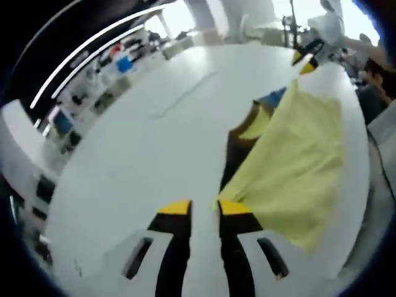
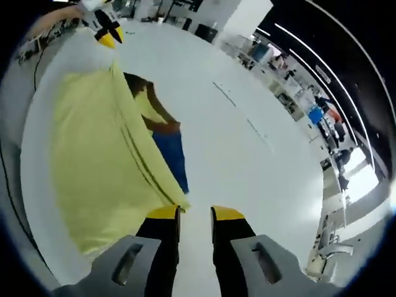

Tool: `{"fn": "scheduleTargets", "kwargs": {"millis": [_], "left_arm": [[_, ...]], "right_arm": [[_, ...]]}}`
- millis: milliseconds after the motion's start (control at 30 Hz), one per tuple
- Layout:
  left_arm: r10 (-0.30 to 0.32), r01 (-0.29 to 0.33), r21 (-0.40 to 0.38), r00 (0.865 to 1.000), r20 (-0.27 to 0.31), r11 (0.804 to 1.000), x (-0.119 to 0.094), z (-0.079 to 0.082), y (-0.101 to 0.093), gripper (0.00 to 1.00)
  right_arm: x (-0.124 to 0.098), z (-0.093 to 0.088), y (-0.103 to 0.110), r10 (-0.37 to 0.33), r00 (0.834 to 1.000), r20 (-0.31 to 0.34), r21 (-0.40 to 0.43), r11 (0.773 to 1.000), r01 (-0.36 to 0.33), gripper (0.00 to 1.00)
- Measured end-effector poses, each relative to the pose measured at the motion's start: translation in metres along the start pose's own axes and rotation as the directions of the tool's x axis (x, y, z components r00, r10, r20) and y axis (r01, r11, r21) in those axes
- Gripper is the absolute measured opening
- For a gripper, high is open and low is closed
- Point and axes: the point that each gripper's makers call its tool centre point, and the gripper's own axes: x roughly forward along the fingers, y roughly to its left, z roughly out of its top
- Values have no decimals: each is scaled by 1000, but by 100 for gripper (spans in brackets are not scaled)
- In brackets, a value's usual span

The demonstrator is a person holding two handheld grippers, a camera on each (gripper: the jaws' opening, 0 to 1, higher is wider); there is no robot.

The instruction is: Fold the garment on the visible template until the final outline fits inside the template.

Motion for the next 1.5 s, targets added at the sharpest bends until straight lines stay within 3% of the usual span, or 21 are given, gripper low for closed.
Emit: {"fn": "scheduleTargets", "kwargs": {"millis": [133,233,333,433,500,533,633,767,900,1000,1133,1300,1400,1467,1500], "left_arm": [[27,-26,149,1000,-4,988,-4,-2,3,13],[29,-23,288,999,-14,957,-4,-5,1,15],[13,4,362,999,-45,932,-1,-12,-5,19],[-19,41,425,998,-56,904,3,-16,-13,18],[-17,41,434,998,-59,900,7,-19,-15,16],[-22,49,452,998,-63,890,9,-21,-16,16],[16,22,549,998,-65,836,12,-21,-15,16],[-7,47,549,997,-74,835,16,-23,-21,17],[21,31,626,997,-75,779,22,-26,-17,13],[10,41,631,997,-77,774,27,-28,-18,12],[9,36,668,998,-63,743,33,-28,-15,7],[1,39,684,998,-59,729,36,-28,-15,5],[-9,43,693,999,-52,720,36,-25,-16,1],[-39,68,701,998,-57,709,36,-25,-19,0],[-35,66,696,998,-59,715,37,-25,-17,0]], "right_arm": [[-4,1,4,-20,1000,-15,-160,987,17,25],[4,-5,6,-2,999,-42,-270,963,-9,27],[3,-3,10,9,1000,-28,-351,936,-18,27],[5,-4,13,32,999,-22,-364,931,-37,28],[8,-6,15,40,999,-25,-430,902,-47,28],[9,-7,18,52,998,-29,-463,884,-60,28],[10,-10,24,59,997,-47,-487,870,-75,27],[11,-7,29,68,997,-36,-524,848,-76,25],[14,-8,29,71,997,-37,-547,833,-80,25],[17,-8,29,73,997,-36,-563,823,-81,24],[20,-7,32,87,996,-32,-582,808,-90,20],[23,-6,34,89,995,-38,-602,793,-94,14],[26,-7,33,97,995,-38,-599,794,-101,9],[26,-6,33,98,994,-39,-602,792,-102,5],[26,-5,33,100,994,-39,-600,793,-103,4]]}}
